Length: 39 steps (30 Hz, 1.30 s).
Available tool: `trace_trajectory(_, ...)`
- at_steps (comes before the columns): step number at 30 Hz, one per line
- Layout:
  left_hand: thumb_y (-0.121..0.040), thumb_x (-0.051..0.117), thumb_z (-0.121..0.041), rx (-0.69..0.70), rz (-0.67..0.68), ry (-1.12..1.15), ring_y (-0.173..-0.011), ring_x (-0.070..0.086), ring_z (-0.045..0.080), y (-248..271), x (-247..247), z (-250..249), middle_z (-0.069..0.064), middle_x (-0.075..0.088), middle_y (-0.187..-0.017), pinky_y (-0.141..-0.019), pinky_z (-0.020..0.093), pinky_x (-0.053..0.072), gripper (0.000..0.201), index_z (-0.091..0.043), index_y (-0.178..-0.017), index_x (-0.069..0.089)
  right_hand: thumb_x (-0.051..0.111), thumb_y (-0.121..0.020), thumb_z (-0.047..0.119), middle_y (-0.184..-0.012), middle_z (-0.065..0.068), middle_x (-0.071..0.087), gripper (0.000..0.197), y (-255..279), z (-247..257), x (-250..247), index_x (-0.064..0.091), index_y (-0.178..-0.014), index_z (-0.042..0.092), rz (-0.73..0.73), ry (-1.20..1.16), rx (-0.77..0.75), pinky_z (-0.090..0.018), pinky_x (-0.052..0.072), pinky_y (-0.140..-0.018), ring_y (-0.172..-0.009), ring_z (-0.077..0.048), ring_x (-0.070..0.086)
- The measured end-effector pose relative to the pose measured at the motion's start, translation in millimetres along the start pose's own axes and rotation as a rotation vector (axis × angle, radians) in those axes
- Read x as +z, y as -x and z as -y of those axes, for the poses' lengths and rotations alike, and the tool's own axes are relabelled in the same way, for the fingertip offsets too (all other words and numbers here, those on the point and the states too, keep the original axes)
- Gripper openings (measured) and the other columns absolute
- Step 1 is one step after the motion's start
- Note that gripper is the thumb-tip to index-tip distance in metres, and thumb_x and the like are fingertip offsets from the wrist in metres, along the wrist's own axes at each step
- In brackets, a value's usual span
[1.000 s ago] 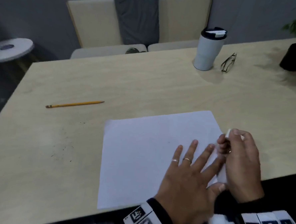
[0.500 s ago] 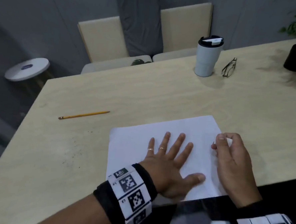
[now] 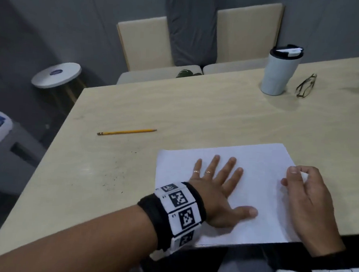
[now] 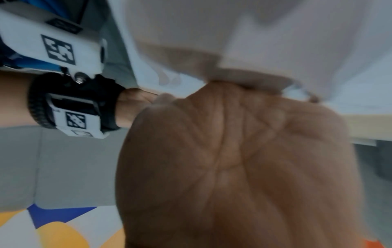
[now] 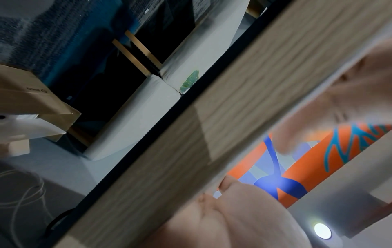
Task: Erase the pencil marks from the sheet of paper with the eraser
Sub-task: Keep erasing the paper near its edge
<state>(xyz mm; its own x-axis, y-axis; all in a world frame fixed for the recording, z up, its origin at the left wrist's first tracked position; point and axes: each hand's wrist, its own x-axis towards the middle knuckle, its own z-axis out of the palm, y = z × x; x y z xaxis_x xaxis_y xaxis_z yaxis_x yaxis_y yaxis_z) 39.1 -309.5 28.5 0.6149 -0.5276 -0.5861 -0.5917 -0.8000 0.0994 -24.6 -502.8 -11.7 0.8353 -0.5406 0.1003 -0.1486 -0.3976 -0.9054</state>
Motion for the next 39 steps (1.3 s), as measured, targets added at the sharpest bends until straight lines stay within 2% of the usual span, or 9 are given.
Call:
trace_trajectory(5, -0.084, 0.011, -0.097, -0.326, -0.077, -0.06, -0.149, -0.044, 0.029, 26, 1, 47, 0.003, -0.046, -0.161, -0.116, 0.062, -0.029, 0.117, -0.017, -0.159, -0.03, 0.041, -0.094, 0.059, -0.092, 0.011, 0.069, 0.049, 1, 2, 0, 0.058, -0.115, 0.017, -0.012, 0.003, -0.003, -0.041, 0.041, -0.081, -0.087, -0.019, 0.065)
trace_trajectory(8, -0.09, 0.011, -0.091, 0.007, -0.095, -0.066, -0.149, -0.045, 0.024, 32, 13, 29, -0.005, -0.045, -0.162, -0.122, 0.06, -0.023, 0.105, -0.024, -0.161, -0.029, 0.04, -0.094, 0.06, -0.093, 0.013, 0.068, 0.049, 2, 2, 1, 0.057, -0.116, 0.019, 0.003, 0.02, 0.004, -0.039, 0.038, -0.079, -0.087, -0.008, 0.062)
trace_trajectory(11, -0.092, 0.011, -0.09, 0.153, -0.026, -0.043, -0.146, -0.047, 0.014, 34, 21, 39, -0.014, -0.048, -0.159, -0.123, 0.056, -0.024, 0.096, -0.035, -0.159, -0.031, 0.041, -0.097, 0.062, -0.096, 0.013, 0.069, 0.047, 1, -4, 1, 0.057, -0.114, 0.021, 0.004, 0.027, -0.012, -0.041, 0.043, -0.081, -0.089, -0.025, 0.063)
trace_trajectory(16, -0.084, 0.007, -0.096, -0.328, -0.1, -0.049, -0.153, -0.037, 0.024, 37, 7, 104, 0.001, -0.043, -0.163, -0.124, 0.057, -0.02, 0.116, -0.017, -0.161, -0.028, 0.037, -0.092, 0.073, -0.098, 0.01, 0.071, 0.055, 0, -11, 2, 0.055, -0.113, 0.026, -0.004, 0.049, -0.008, -0.036, 0.048, -0.077, -0.096, -0.033, 0.066)
trace_trajectory(22, -0.096, 0.01, -0.083, 0.218, -0.066, -0.187, -0.153, -0.038, 0.018, 48, 19, 86, -0.008, -0.04, -0.165, -0.125, 0.049, -0.022, 0.092, -0.03, -0.162, -0.025, 0.037, -0.095, 0.068, -0.099, 0.003, 0.071, 0.049, 3, -2, 2, 0.055, -0.113, 0.026, 0.016, 0.095, -0.004, -0.054, 0.051, -0.091, -0.097, -0.036, 0.065)
trace_trajectory(28, -0.084, 0.008, -0.096, -0.329, -0.087, -0.132, -0.154, -0.037, 0.027, 52, 14, 119, 0.005, -0.04, -0.165, -0.123, 0.057, -0.023, 0.118, -0.014, -0.16, -0.029, 0.037, -0.096, 0.065, -0.099, -0.004, 0.073, 0.051, 6, 6, 1, 0.055, -0.116, 0.021, 0.019, 0.079, -0.008, -0.052, 0.049, -0.09, -0.095, -0.036, 0.065)
trace_trajectory(32, -0.087, 0.006, -0.093, -0.105, -0.04, -0.14, -0.151, -0.04, 0.024, 59, 15, 112, -0.001, -0.042, -0.164, -0.125, 0.056, -0.02, 0.109, -0.02, -0.16, -0.031, 0.038, -0.095, 0.083, -0.095, 0.008, 0.071, 0.053, 4, -2, 5, 0.055, -0.109, 0.035, -0.019, 0.033, -0.001, -0.051, 0.054, -0.091, -0.094, -0.038, 0.066)
trace_trajectory(36, -0.082, 0.008, -0.098, -0.398, -0.097, -0.061, -0.155, -0.034, 0.031, 62, 13, 127, 0.01, -0.035, -0.168, -0.124, 0.057, -0.021, 0.124, -0.007, -0.162, -0.023, 0.037, -0.094, 0.086, -0.086, 0.013, 0.071, 0.033, 2, -3, 6, 0.054, -0.098, 0.058, -0.066, 0.031, 0.026, -0.016, 0.048, -0.071, -0.089, -0.037, 0.065)
trace_trajectory(39, -0.087, 0.007, -0.094, -0.228, -0.155, -0.095, -0.154, -0.035, 0.03, 59, 8, 122, 0.005, -0.037, -0.167, -0.125, 0.058, -0.018, 0.114, -0.014, -0.163, -0.024, 0.038, -0.097, 0.077, -0.088, 0.01, 0.068, 0.025, 1, -4, 7, 0.054, -0.097, 0.058, -0.073, 0.084, -0.001, -0.041, 0.052, -0.085, -0.091, -0.038, 0.065)
